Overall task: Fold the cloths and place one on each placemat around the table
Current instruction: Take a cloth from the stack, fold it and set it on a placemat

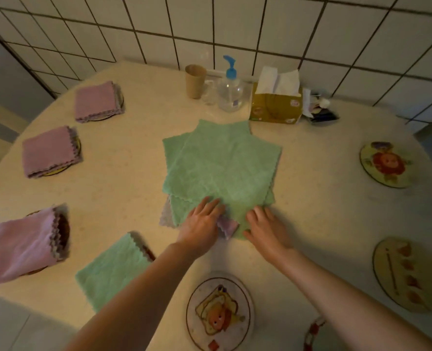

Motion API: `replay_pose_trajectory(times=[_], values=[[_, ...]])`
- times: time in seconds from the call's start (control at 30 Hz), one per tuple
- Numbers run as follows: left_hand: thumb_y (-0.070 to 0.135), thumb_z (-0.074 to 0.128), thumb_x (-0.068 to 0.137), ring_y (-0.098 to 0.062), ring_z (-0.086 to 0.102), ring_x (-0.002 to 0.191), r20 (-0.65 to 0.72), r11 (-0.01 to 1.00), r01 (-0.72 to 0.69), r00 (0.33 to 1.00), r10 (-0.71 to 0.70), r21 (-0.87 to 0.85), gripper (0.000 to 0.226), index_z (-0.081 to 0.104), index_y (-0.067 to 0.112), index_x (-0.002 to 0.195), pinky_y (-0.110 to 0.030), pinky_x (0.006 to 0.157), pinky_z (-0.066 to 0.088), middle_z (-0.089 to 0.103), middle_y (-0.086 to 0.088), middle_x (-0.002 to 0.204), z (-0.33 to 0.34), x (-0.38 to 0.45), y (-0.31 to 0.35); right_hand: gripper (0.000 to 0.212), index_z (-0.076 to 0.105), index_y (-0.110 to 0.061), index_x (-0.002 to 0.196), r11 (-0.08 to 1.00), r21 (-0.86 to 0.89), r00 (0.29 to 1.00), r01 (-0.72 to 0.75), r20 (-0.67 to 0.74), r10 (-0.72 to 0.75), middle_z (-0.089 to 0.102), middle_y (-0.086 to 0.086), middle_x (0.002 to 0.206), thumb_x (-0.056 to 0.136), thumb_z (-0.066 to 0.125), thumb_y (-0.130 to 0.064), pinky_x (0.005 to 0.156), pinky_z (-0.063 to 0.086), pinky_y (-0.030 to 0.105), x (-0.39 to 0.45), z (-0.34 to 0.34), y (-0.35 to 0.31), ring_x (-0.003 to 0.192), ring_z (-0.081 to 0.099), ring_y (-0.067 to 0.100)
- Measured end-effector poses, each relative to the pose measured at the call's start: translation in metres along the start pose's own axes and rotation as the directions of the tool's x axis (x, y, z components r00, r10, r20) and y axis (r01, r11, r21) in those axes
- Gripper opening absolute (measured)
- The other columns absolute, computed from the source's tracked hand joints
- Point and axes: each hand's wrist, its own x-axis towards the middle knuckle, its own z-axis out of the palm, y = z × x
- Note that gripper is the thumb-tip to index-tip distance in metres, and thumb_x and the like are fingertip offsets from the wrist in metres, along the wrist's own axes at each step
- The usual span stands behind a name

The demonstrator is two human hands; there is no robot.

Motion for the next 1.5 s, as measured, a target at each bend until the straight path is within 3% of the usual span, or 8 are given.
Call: replay_pose_trajectory(times=[0.2, 0.37, 0.57, 0.73, 1.07, 1.17, 1.37, 1.5], values=[[0.053, 0.025, 0.081, -0.026, 0.032, 0.139, 0.001, 0.998, 0.02, 1.0, -0.02, 0.058, 0.068, 0.044, 0.024, 0.14, -0.038, 0.111, 0.028, 0.041, 0.0, 0.148, 0.004, 0.015, 0.017, 0.028, 0.056, -0.019, 0.069, 0.998, 0.046, 0.999, 0.035, -0.036, -0.033, 0.055, 0.001, 0.07, 0.055, 0.08, -0.018, 0.034, 0.036, 0.027, 0.015, -0.006, 0.014, 0.049, 0.059, 0.024], [0.032, 0.069, 0.077, -0.028, 0.052, 0.119, -0.128, 0.991, 0.124, 0.985, -0.116, 0.054, 0.051, 0.058, 0.021, 0.126, -0.04, 0.091, 0.045, 0.057, -0.001, 0.13, -0.003, 0.037, 0.008, 0.011, 0.046, -0.022, 0.093, 0.871, 0.484, 0.992, 0.079, -0.126, -0.02, 0.064, 0.003, 0.096, 0.084, 0.052, -0.024, 0.056, 0.048, 0.04, 0.025, -0.03, 0.035, 0.075, 0.064, 0.034], [0.018, 0.06, 0.085, -0.028, 0.032, 0.136, -0.142, 0.899, 0.438, 0.89, -0.433, 0.005, 0.058, 0.044, 0.024, 0.141, -0.043, 0.106, 0.038, 0.037, 0.0, 0.15, -0.038, 0.066, -0.034, 0.012, 0.037, -0.023, 0.091, 0.65, 0.746, 0.988, 0.149, -0.133, -0.075, 0.062, -0.003, 0.124, 0.092, 0.047, -0.017, 0.063, 0.054, 0.047, 0.035, -0.063, 0.055, 0.067, 0.066, 0.023], [-0.012, 0.047, 0.08, -0.033, 0.045, 0.13, -0.307, 0.853, 0.386, 0.813, -0.495, -0.352, 0.053, 0.06, 0.008, 0.127, -0.036, 0.112, 0.031, 0.046, -0.014, 0.144, -0.065, 0.066, -0.061, 0.008, 0.038, -0.024, 0.092, 0.619, 0.772, 0.987, 0.143, -0.155, -0.035, 0.06, -0.006, 0.126, 0.092, 0.046, -0.022, 0.082, 0.053, 0.049, 0.04, -0.077, 0.071, 0.094, 0.066, 0.03], [-0.019, 0.052, 0.076, -0.026, 0.053, 0.123, -0.564, 0.96, 0.071, 0.796, -0.218, -0.271, 0.049, 0.067, 0.003, 0.118, -0.027, 0.108, 0.031, 0.058, -0.012, 0.132, -0.078, 0.007, -0.033, 0.024, 0.04, -0.023, 0.09, 0.658, 0.732, 0.949, 0.178, -0.304, 0.082, 0.062, -0.016, 0.114, 0.088, 0.055, -0.004, 0.07, 0.044, 0.01, -0.009, -0.077, 0.079, 0.084, 0.054, -0.02], [-0.016, 0.056, 0.078, -0.028, 0.053, 0.124, -0.489, 0.971, 0.051, 0.857, -0.163, -0.233, 0.046, 0.067, 0.004, 0.118, -0.026, 0.108, 0.03, 0.058, -0.013, 0.132, -0.058, -0.026, -0.032, 0.029, 0.051, -0.027, 0.105, 0.691, 0.701, 0.954, 0.174, -0.293, 0.057, 0.065, -0.016, 0.112, 0.087, 0.056, -0.005, 0.087, 0.046, 0.016, -0.044, -0.062, 0.072, 0.102, 0.058, -0.008], [-0.007, 0.061, 0.083, -0.031, 0.045, 0.13, -0.343, 0.984, 0.035, 0.935, -0.094, -0.175, 0.045, 0.065, 0.015, 0.122, -0.038, 0.111, 0.029, 0.058, -0.007, 0.133, -0.007, -0.102, -0.026, 0.031, 0.064, -0.021, 0.117, 0.782, 0.614, 0.972, 0.11, -0.231, 0.045, 0.068, -0.006, 0.109, 0.092, 0.046, -0.014, 0.085, 0.044, 0.013, -0.127, -0.022, 0.054, 0.098, 0.06, 0.001], [-0.008, 0.064, 0.078, -0.033, 0.048, 0.122, -0.279, 0.988, -0.063, 0.96, 0.021, -0.141, 0.051, 0.065, 0.017, 0.123, -0.043, 0.106, 0.038, 0.061, -0.004, 0.128, 0.02, -0.153, -0.026, 0.026, 0.07, -0.022, 0.106, 0.856, 0.514, 0.948, 0.055, -0.297, 0.117, 0.053, -0.006, 0.082, 0.083, 0.062, -0.014, 0.065, 0.044, 0.021, -0.181, 0.003, 0.04, 0.068, 0.053, 0.007]])
